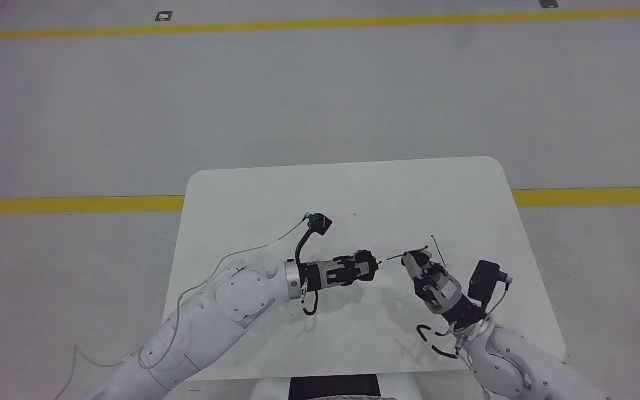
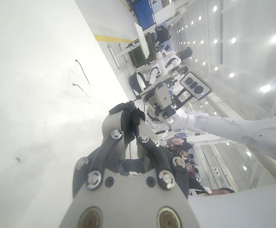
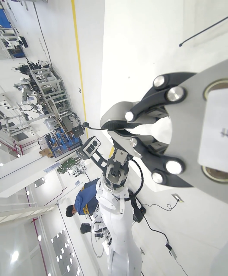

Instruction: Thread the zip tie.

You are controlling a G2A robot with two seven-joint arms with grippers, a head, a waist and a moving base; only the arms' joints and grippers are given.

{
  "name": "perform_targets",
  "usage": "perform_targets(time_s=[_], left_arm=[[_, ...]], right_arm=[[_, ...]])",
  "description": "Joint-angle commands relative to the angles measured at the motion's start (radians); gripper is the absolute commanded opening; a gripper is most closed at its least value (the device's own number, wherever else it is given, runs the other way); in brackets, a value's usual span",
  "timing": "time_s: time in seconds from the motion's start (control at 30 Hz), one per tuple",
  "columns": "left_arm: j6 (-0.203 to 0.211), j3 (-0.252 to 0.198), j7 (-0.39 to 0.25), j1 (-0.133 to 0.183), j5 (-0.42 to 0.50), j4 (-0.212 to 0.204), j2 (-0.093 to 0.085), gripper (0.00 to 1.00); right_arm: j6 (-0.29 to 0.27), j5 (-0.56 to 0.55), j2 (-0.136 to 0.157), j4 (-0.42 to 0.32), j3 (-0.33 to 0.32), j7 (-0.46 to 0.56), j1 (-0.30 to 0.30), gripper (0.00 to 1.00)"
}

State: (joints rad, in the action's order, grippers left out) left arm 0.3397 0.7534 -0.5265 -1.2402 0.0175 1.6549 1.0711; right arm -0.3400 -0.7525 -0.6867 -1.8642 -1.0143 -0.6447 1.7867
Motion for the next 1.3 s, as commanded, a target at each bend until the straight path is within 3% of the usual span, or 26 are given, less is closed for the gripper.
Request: perform_targets(time_s=[0.0,0.1,0.33,0.47,0.6,0.7,1.03,1.27], left_arm=[[-0.004,-0.002,0.011,-0.003,-0.006,0.004,0.001,0.0],[0.0,0.001,0.009,-0.004,-0.016,0.014,0.0,0.0],[0.0,0.025,-0.059,-0.004,-0.051,0.089,-0.015,0.0],[0.0,0.052,-0.058,-0.018,-0.059,0.09,-0.027,0.0],[0.0,0.07,-0.065,-0.03,-0.071,0.117,-0.038,0.0],[0.0,0.076,-0.073,-0.033,-0.081,0.142,-0.046,0.0],[-0.002,0.076,-0.072,-0.032,-0.089,0.142,-0.047,0.0],[0.0,0.086,0.006,-0.061,-0.141,0.159,-0.052,0.0]], right_arm=[[0.0,0.006,0.005,-0.005,-0.01,-0.009,0.009,0.0],[0.0,0.014,0.016,-0.02,-0.025,-0.024,0.027,0.0],[0.0,0.054,0.05,-0.059,-0.053,-0.047,0.069,0.0],[0.0,0.064,0.071,-0.079,-0.048,-0.058,0.083,0.0],[0.0,0.045,0.095,-0.098,-0.022,-0.069,0.082,0.0],[0.0,0.045,0.095,-0.098,-0.022,-0.069,0.082,0.0],[0.0,0.045,0.095,-0.098,-0.022,-0.069,0.082,0.0],[0.0,0.045,0.095,-0.098,-0.022,-0.069,0.082,0.0]])
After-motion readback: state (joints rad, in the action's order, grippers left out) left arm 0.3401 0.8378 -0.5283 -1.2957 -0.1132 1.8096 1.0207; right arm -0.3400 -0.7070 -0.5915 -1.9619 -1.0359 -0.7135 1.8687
